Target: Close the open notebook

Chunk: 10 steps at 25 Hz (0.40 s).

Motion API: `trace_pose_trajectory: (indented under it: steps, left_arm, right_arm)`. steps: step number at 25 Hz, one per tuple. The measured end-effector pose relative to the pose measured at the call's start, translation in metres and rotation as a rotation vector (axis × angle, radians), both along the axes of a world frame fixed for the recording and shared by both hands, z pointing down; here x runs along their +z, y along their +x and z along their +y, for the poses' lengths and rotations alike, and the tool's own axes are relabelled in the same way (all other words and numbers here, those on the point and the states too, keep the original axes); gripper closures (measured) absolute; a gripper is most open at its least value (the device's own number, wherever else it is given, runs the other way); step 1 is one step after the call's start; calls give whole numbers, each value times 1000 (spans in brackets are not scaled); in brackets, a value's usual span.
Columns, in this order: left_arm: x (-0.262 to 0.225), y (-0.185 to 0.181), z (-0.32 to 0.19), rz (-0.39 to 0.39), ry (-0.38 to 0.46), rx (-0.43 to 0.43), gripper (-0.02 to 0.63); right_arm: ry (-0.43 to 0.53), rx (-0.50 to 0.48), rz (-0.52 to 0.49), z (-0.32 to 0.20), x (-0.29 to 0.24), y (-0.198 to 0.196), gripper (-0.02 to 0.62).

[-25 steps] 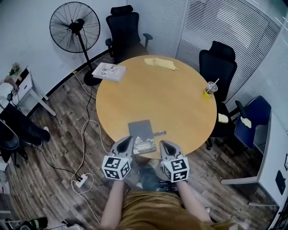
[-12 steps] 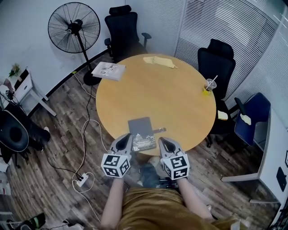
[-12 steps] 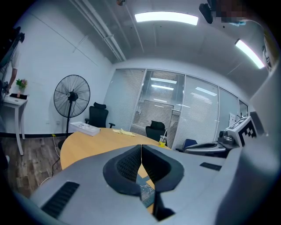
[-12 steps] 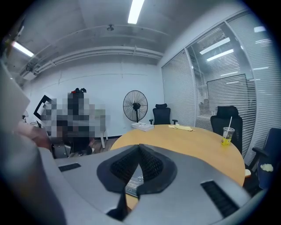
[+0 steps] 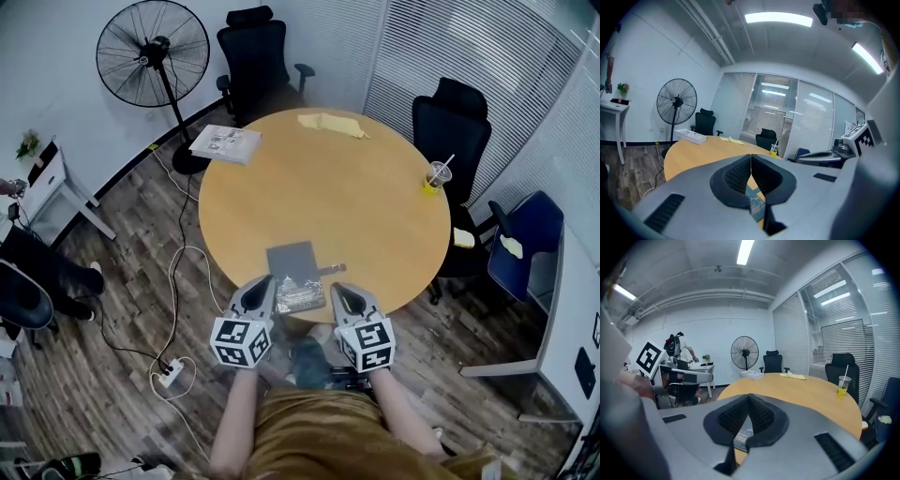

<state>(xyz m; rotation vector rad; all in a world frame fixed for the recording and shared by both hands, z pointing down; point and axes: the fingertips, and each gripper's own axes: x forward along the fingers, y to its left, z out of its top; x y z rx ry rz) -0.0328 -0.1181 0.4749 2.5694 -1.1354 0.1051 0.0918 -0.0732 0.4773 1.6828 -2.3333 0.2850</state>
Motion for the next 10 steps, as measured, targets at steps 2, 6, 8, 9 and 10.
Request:
trace_pose_trajectory:
  steps: [2,6,8,9,10]
  left_arm:
    - [1,-1,-1,0,-2,-3,581]
    - [3,-3,-2,0,-6,-8,581]
    - [2,-5,-3,1,-7,-11,581]
    - [2,-6,-4,2,-7,-12,581]
    - [3,-8,-4,2,-8,-13,581]
  right_arm:
    - [0,-3,1,-1,0,0,584]
    - [-3,-10,2,-3,1,-2,584]
    - [-3,-12,3,-5,1,-4,584]
    - [-4,-13,4,-5,1,-5,584]
    - [-4,-13,4,-6,1,-6,584]
